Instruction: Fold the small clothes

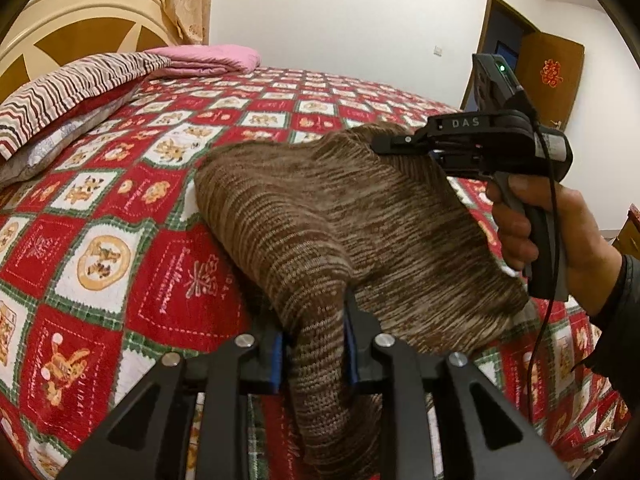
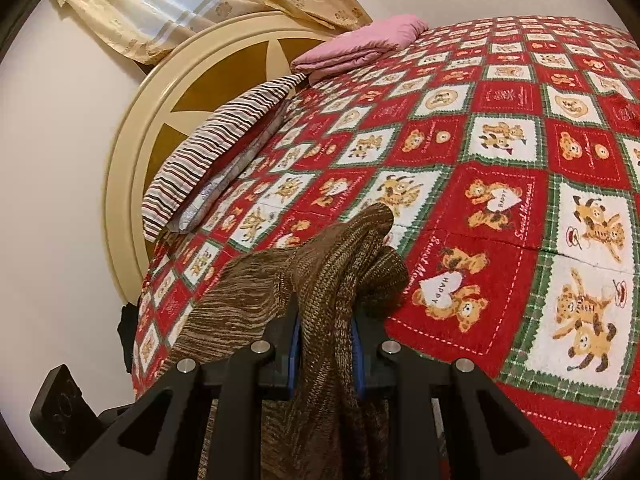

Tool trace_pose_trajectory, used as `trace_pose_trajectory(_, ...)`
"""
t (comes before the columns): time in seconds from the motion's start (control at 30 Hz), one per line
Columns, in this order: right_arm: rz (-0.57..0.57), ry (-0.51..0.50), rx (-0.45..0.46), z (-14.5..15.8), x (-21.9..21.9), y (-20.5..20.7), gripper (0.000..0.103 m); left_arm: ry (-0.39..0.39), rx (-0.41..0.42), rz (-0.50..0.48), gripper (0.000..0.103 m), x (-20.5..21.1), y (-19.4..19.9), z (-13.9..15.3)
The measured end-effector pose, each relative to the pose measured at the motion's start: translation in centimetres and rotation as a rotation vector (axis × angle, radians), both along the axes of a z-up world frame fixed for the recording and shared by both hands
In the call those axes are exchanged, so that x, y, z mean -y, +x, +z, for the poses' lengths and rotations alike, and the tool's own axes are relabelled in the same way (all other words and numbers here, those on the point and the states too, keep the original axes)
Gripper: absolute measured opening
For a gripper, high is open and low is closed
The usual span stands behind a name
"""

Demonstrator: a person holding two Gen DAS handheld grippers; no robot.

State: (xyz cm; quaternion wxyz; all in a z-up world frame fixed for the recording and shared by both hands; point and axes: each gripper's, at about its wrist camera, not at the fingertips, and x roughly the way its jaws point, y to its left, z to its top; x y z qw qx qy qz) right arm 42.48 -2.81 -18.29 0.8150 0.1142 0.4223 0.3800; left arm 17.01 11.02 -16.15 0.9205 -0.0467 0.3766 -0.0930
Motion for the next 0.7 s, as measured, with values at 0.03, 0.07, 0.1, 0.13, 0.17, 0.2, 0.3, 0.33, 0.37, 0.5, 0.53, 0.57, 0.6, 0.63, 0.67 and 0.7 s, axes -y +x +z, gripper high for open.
trace_pose_trajectory(0.03, -0.006, -0.005, -0.005, -0.3, 0.0, 0.2, 0.021, 0.007, -0.007, 0.001, 0.033, 0.0, 0.1, -0.2)
trace_pose_trajectory(0.07, -0.011, -0.009, -0.012, -0.6, 0.0, 0.3, 0.021, 0.014, -0.01, 0.008, 0.035, 0.0, 0.1, -0.4)
trace_pose_trajectory(0.1, -0.017, -0.014, -0.02, -0.9, 0.1, 0.4, 0.021, 0.015, -0.01, 0.011, 0.037, 0.0, 0.1, -0.5)
trace_pose_trajectory(0.13, -0.021, -0.017, -0.025, -1.2, 0.2, 0.5, 0.021, 0.012, -0.009, 0.011, 0.038, -0.1, 0.0, -0.6)
trace_pose_trajectory(0.17, -0.023, -0.019, -0.028, -1.4, 0.3, 0.6, 0.021, 0.007, -0.01, 0.012, 0.038, -0.1, 0.1, -0.6)
trace_pose_trajectory(0.2, -0.025, -0.021, -0.032, -1.6, 0.3, 0.7, 0.021, 0.006, -0.011, 0.014, 0.04, -0.1, 0.1, -0.7)
trace_pose_trajectory(0.3, -0.033, -0.029, -0.049, -2.4, 0.5, 0.9, 0.021, 0.013, -0.008, 0.023, 0.049, -0.2, 0.2, -0.9)
trace_pose_trajectory(0.33, -0.035, -0.034, -0.057, -2.6, 0.6, 1.0, 0.021, 0.018, -0.007, 0.032, 0.056, -0.3, 0.2, -1.0)
trace_pose_trajectory(0.37, -0.037, -0.036, -0.065, -2.9, 0.7, 1.1, 0.021, 0.02, -0.005, 0.038, 0.058, -0.3, 0.2, -1.1)
trace_pose_trajectory(0.5, -0.048, -0.016, -0.085, -3.7, 1.1, 1.4, 0.021, 0.012, -0.005, 0.042, 0.063, -0.6, 0.1, -1.2)
trace_pose_trajectory(0.53, -0.049, -0.021, -0.082, -3.6, 1.1, 1.3, 0.021, 0.019, -0.004, 0.046, 0.066, -0.6, 0.1, -1.2)
trace_pose_trajectory(0.57, -0.051, -0.029, -0.076, -3.6, 1.0, 1.2, 0.022, 0.027, -0.006, 0.051, 0.068, -0.5, 0.1, -1.2)
trace_pose_trajectory(0.6, -0.052, -0.042, -0.07, -3.5, 0.8, 1.1, 0.022, 0.03, -0.008, 0.052, 0.069, -0.5, 0.1, -1.1)
trace_pose_trajectory(0.63, -0.052, -0.05, -0.066, -3.4, 0.8, 1.0, 0.022, 0.034, -0.011, 0.053, 0.07, -0.5, 0.1, -1.0)
trace_pose_trajectory(0.67, -0.053, -0.057, -0.062, -3.3, 0.7, 0.9, 0.026, 0.039, -0.015, 0.054, 0.071, -0.4, 0.0, -1.0)
trace_pose_trajectory(0.7, -0.058, -0.067, -0.06, -3.2, 0.7, 0.8, 0.034, 0.049, -0.021, 0.057, 0.072, -0.4, 0.0, -0.8)
